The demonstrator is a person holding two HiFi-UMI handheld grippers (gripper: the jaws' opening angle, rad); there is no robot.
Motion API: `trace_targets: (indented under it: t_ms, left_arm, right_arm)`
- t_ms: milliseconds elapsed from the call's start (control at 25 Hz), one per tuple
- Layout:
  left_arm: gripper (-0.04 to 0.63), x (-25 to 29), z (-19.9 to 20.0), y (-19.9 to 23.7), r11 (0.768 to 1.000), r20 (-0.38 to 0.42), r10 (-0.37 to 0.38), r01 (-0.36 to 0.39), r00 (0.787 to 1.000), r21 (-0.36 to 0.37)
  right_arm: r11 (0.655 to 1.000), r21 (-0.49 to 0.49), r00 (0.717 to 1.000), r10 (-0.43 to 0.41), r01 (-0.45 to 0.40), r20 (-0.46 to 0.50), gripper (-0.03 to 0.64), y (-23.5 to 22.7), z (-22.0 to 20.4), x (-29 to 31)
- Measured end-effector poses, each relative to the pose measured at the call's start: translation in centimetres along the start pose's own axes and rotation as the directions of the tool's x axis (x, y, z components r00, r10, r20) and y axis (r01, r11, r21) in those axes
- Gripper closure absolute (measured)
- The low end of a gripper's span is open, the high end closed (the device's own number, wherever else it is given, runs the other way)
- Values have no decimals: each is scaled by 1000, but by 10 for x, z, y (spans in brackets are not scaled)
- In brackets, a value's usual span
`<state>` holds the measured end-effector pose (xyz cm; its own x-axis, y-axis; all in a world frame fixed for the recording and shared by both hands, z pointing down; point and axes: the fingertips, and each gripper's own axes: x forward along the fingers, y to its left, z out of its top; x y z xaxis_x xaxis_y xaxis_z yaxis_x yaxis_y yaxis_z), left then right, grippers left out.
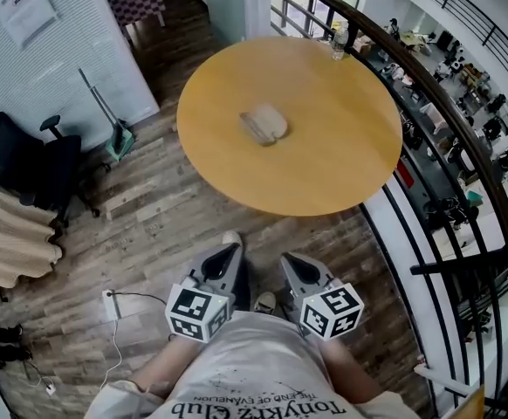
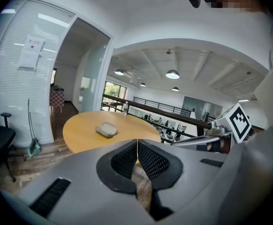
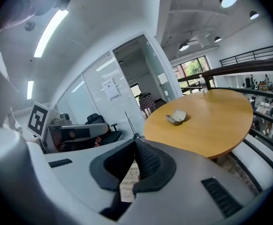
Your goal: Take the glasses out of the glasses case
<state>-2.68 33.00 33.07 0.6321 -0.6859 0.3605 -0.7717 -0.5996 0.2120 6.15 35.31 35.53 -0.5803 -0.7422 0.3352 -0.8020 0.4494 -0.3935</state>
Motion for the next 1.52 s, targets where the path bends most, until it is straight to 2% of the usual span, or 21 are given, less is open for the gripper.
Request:
trace_targets:
  t_ms: [200, 560, 800, 1000, 1280, 1520]
  left_arm:
    - [569, 32, 9, 31, 1000, -14, -10, 10, 1000, -3]
    - [569, 99, 54, 98, 999, -13, -43, 43, 999, -2]
    - [569, 146, 77, 126, 994, -39, -102, 103, 994, 32]
    - [569, 175, 98, 162, 993, -44, -108, 110, 993, 34]
    - [569, 206, 122, 210, 994, -53, -110, 111, 993, 18]
    - [569, 236, 129, 250, 988, -73, -151, 152, 986, 2]
  right_arm:
    - [1000, -20, 1000, -12, 13, 4, 592, -18, 22, 36]
    - [999, -26, 999, -46, 46, -4, 592, -58, 70, 114]
    - [996, -26, 996, -86, 86, 2, 592, -88, 102, 156]
    - [994, -26, 994, -108, 108, -1, 592, -108, 124, 194]
    - [990, -34, 991, -135, 135, -7, 592, -129, 158, 240]
    - [986, -6, 986, -165, 165, -4, 592, -144, 176, 281]
